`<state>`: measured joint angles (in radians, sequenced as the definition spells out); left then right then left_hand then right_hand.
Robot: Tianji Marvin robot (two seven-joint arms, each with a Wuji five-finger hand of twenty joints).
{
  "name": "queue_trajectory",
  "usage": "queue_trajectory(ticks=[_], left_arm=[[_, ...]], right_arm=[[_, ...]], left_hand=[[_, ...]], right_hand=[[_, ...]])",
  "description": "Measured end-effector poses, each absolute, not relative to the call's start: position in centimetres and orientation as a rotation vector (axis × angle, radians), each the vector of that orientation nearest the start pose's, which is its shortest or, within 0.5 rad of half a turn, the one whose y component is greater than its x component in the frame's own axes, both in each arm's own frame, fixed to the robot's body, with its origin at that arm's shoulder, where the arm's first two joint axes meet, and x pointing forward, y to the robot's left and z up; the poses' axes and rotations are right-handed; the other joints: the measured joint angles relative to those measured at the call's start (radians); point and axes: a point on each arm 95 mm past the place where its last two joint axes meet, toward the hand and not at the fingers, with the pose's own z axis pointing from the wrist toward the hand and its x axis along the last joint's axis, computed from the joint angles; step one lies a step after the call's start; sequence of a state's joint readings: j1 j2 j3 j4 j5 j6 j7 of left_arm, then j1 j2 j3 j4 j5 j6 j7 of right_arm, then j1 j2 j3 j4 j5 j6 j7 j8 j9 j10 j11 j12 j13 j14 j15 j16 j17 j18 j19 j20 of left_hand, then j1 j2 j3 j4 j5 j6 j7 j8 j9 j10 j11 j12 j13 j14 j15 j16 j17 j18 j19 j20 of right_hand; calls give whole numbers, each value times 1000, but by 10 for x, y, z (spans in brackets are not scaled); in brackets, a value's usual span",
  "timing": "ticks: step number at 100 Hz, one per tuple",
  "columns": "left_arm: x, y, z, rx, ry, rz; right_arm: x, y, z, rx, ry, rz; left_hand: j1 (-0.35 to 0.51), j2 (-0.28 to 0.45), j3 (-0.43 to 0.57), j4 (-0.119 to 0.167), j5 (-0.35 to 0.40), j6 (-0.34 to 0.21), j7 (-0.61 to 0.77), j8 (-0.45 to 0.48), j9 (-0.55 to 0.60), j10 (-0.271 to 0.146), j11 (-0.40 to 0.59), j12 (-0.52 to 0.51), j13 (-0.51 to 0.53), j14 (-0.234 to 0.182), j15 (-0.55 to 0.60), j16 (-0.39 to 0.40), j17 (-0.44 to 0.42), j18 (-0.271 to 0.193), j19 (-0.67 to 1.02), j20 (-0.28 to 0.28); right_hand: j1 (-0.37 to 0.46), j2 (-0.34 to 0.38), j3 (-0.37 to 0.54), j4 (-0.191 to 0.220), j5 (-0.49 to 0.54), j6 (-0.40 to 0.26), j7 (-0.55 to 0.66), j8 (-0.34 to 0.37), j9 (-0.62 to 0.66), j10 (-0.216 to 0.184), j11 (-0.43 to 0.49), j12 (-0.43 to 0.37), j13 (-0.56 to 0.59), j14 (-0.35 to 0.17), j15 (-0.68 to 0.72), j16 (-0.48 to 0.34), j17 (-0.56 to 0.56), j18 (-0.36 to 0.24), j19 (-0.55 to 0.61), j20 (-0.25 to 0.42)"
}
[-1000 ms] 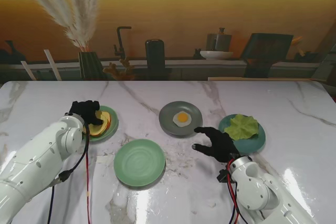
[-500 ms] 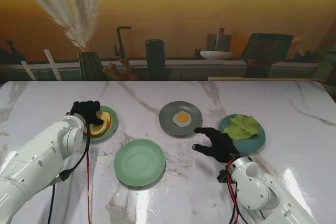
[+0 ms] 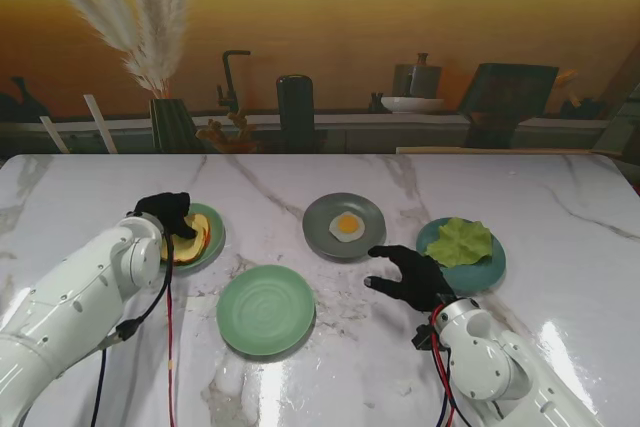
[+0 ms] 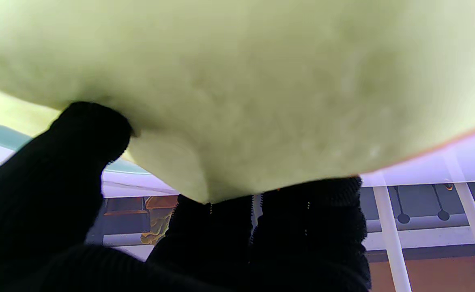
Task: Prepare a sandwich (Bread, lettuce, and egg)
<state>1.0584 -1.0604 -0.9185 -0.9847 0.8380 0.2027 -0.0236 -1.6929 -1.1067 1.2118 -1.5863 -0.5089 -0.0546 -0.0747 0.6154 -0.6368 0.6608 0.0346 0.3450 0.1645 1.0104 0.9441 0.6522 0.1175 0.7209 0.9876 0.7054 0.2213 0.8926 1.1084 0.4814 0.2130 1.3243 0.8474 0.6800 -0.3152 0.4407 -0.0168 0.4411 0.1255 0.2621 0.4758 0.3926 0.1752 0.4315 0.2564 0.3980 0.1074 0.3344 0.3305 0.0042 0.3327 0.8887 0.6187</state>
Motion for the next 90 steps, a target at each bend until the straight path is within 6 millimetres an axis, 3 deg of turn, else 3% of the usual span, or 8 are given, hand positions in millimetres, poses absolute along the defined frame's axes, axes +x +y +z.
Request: queue_trajectory(ticks=[28,35,39,42,44,46,63,90], left_arm=[[511,101,-357,-1428,1416,-1019],[506,104,-356,-1438,1396,-1041],[503,104,-354,-1438,1384,-1058],[501,106,-353,-1437,1372,-1072],[500,107,-353,-1436,1364,-1081],[499,108,-353,-1434,1354,-1092],[490,113,-351,-1436,1278,-1170],[480,104,-332,-1506,1143,-1320]], right_arm=[[359,1,-372,-2216,-1583,-2207],[359,2,-373,-2216,-1583,-2206],[359,2,-373,-2215,-1582,-2205],[359,2,-373,-2215,-1582,-2204],[359,2,-373,-2215,-1582,-2204],[359,2,-373,-2215,-1582,-2204],[359,2,-373,-2215,-1583,-2204],[360,1,-374,-2215,-1585,-2208]], left_hand=[[5,-37,20,16,23,-28,52,44,34,-16,41,15,26,-12,24,33,16,-1,6,-14],[131,-49,29,17,25,-31,54,45,35,-16,49,15,26,-13,24,35,12,-1,6,-15],[208,-64,75,52,31,-43,58,45,45,-18,50,15,40,-19,36,37,23,-1,5,-15],[254,-75,107,53,38,-54,66,46,46,-26,52,15,53,-22,38,37,27,-1,4,-15],[269,-82,123,81,40,-54,67,46,46,-30,53,15,53,-26,38,37,33,-1,3,-15],[281,-85,127,81,41,-56,77,51,46,-33,54,15,54,-28,38,37,34,-1,3,-15],[284,-88,135,81,41,-66,91,59,46,-43,54,15,77,-33,38,37,47,-1,-5,-19],[303,-99,135,82,41,-66,91,59,82,-76,80,28,79,-45,38,37,58,-3,-6,-24]], right_hand=[[0,0,0,0,20,0,0,0,11,0,-1,0,0,0,-5,0,0,0,0,0],[0,0,0,0,20,0,0,0,12,0,-1,0,0,0,-5,0,0,0,0,0],[0,0,0,0,20,0,0,0,12,0,-1,0,0,0,-5,0,0,0,0,0],[0,0,0,0,20,0,0,0,12,0,-1,0,0,0,-5,0,0,0,0,0],[0,0,0,0,20,0,0,0,12,0,-1,0,0,0,-5,0,0,0,0,0],[0,0,0,0,20,0,0,0,12,0,-1,0,0,0,-5,0,0,0,0,0],[0,0,0,0,52,0,15,0,12,0,-1,0,0,0,-5,0,0,0,0,0],[0,0,0,0,52,0,15,0,12,0,-1,0,0,0,-5,0,0,0,0,0]])
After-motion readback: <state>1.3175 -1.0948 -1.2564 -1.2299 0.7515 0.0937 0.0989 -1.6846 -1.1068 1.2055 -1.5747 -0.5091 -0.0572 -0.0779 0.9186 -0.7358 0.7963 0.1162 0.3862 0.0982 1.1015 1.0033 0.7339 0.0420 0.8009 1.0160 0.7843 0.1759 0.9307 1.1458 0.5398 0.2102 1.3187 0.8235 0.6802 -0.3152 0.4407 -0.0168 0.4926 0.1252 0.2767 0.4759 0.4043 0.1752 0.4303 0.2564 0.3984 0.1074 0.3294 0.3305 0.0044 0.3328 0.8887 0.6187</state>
